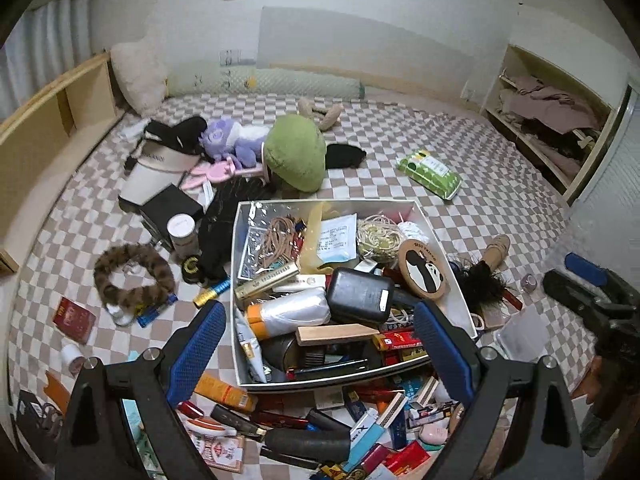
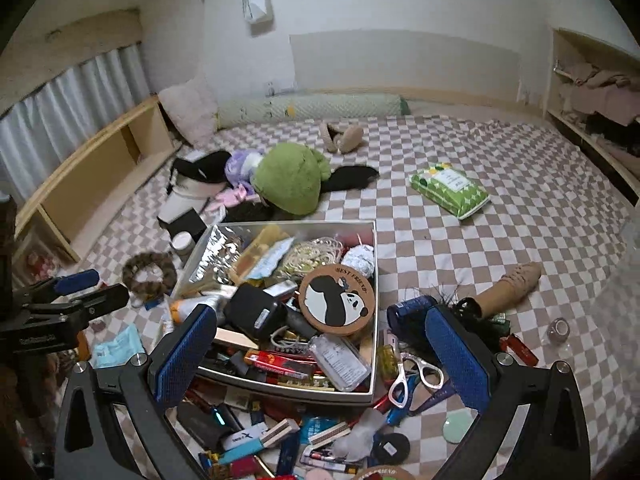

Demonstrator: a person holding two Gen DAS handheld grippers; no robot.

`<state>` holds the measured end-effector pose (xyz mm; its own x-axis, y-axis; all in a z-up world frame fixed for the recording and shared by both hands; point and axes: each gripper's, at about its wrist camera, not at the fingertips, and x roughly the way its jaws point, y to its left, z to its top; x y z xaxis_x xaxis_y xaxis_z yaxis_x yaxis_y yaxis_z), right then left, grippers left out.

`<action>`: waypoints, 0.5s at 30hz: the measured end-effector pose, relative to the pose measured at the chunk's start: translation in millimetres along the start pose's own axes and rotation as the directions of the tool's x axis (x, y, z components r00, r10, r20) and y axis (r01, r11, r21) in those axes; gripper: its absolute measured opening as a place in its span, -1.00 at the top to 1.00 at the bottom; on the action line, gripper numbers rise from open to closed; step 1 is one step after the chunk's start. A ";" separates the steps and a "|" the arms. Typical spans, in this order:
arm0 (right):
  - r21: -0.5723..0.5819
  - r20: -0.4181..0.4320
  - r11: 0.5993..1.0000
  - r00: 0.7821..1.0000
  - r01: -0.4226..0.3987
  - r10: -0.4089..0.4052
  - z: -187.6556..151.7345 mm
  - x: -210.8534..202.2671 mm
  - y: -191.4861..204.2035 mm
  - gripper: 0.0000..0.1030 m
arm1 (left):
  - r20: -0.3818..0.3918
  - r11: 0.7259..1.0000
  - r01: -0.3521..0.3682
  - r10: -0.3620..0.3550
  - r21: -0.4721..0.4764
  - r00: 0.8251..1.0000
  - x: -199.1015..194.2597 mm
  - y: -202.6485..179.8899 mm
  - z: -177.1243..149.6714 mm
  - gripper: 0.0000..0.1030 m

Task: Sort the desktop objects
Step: 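Withdraw both tools from the box and move toward the loose items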

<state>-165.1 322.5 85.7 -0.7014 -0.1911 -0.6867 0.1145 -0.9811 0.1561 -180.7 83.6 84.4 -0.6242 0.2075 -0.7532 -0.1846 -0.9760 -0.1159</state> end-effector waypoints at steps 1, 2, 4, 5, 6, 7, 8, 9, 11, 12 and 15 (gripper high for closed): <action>0.011 0.013 1.000 1.000 -0.011 0.010 -1.6 -5.3 -0.6 -1.00 | 0.009 1.000 -0.005 0.005 0.012 1.000 -4.2 -1.5 -2.5 -0.86; 0.021 0.025 1.000 0.999 -0.021 0.021 -3.1 -10.7 -1.2 -1.00 | 0.016 1.000 -0.012 0.012 0.026 1.000 -8.4 -3.2 -5.8 -0.86; 0.039 0.053 0.998 0.998 -0.044 0.042 -7.4 -21.4 -2.6 -1.00 | 0.019 0.999 -0.023 0.023 0.048 1.000 -13.8 -5.4 -10.7 -0.86; 0.040 0.061 0.998 0.997 -0.051 0.049 -10.1 -25.9 -2.5 -1.00 | 0.019 0.998 -0.026 0.025 0.061 1.000 -16.8 -6.2 -13.6 -0.86; 0.037 0.071 0.998 0.996 -0.053 0.051 -13.3 -30.0 -2.1 -1.00 | 0.020 0.997 -0.025 0.024 0.073 1.000 -20.5 -6.7 -16.9 -0.86; 0.029 0.082 0.998 0.996 -0.050 0.048 -16.8 -33.8 -1.5 -1.00 | 0.022 0.997 -0.020 0.018 0.080 1.000 -24.1 -6.5 -19.8 -0.86; 0.021 0.096 0.999 0.994 -0.047 0.045 -21.1 -37.6 -0.7 -1.00 | 0.027 0.996 -0.012 0.010 0.084 1.000 -27.6 -5.6 -22.5 -0.86; 0.011 0.113 0.999 0.993 -0.045 0.043 -26.1 -41.4 0.3 -1.00 | 0.034 0.996 -0.004 0.001 0.086 0.999 -31.6 -4.6 -25.3 -0.88; -0.009 0.128 0.999 0.991 -0.038 0.038 -36.9 -47.0 1.8 -1.00 | 0.057 0.996 -0.009 0.004 0.092 0.998 -41.1 -2.2 -32.2 -1.00; -0.020 0.126 0.999 0.991 -0.035 0.037 -41.9 -48.6 2.6 -1.00 | 0.071 0.995 -0.016 0.009 0.096 0.997 -45.2 -1.2 -35.5 -1.00; -0.055 0.093 0.998 0.995 -0.032 0.037 -57.8 -49.8 5.3 -1.00 | 0.079 0.995 -0.020 0.012 0.102 0.997 -54.0 4.2 -46.8 -1.00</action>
<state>-88.9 325.0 79.6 -0.7588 -0.2233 -0.6119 0.1753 -0.9748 0.1382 -112.2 65.1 94.2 -0.6841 0.2006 -0.7012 -0.2486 -0.9680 -0.0344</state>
